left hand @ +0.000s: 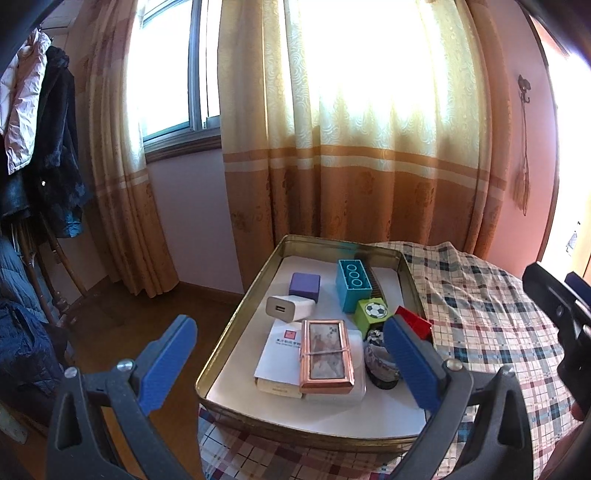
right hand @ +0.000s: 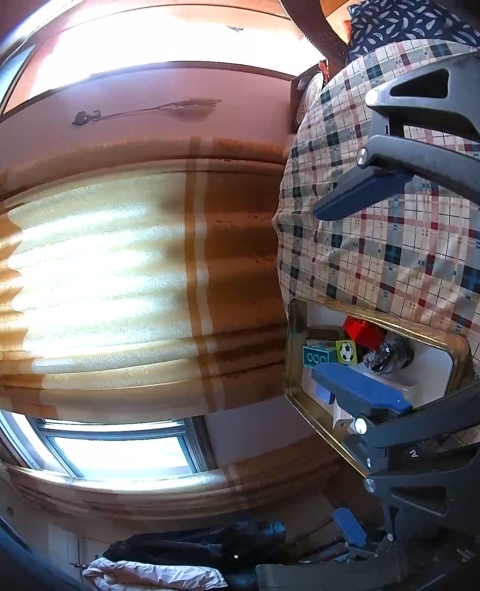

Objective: Organize rigid objects

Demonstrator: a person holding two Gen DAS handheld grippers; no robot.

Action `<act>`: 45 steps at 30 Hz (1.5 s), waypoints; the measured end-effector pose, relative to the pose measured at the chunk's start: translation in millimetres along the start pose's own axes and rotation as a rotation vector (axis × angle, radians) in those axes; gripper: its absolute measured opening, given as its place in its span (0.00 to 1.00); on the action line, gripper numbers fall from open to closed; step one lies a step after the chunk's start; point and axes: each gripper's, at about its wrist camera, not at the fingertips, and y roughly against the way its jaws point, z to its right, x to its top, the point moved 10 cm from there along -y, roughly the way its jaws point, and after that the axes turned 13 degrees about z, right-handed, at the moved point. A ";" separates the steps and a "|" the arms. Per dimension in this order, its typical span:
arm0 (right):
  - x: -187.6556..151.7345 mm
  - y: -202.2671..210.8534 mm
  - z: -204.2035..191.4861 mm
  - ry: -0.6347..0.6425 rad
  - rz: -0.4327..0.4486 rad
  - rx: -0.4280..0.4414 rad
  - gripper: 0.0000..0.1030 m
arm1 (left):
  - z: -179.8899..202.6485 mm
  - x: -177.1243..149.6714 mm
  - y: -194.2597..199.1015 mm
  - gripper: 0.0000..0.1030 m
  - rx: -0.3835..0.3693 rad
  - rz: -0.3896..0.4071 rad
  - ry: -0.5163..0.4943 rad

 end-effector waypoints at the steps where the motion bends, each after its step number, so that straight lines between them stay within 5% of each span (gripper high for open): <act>1: 1.2 0.9 0.9 0.005 0.005 -0.004 0.79 | 0.4 0.5 0.6 1.00 0.000 0.003 0.000; 45: 10.0 8.7 -3.7 0.051 0.060 -0.011 0.81 | 1.7 -2.1 -2.7 1.00 -0.003 0.001 -0.009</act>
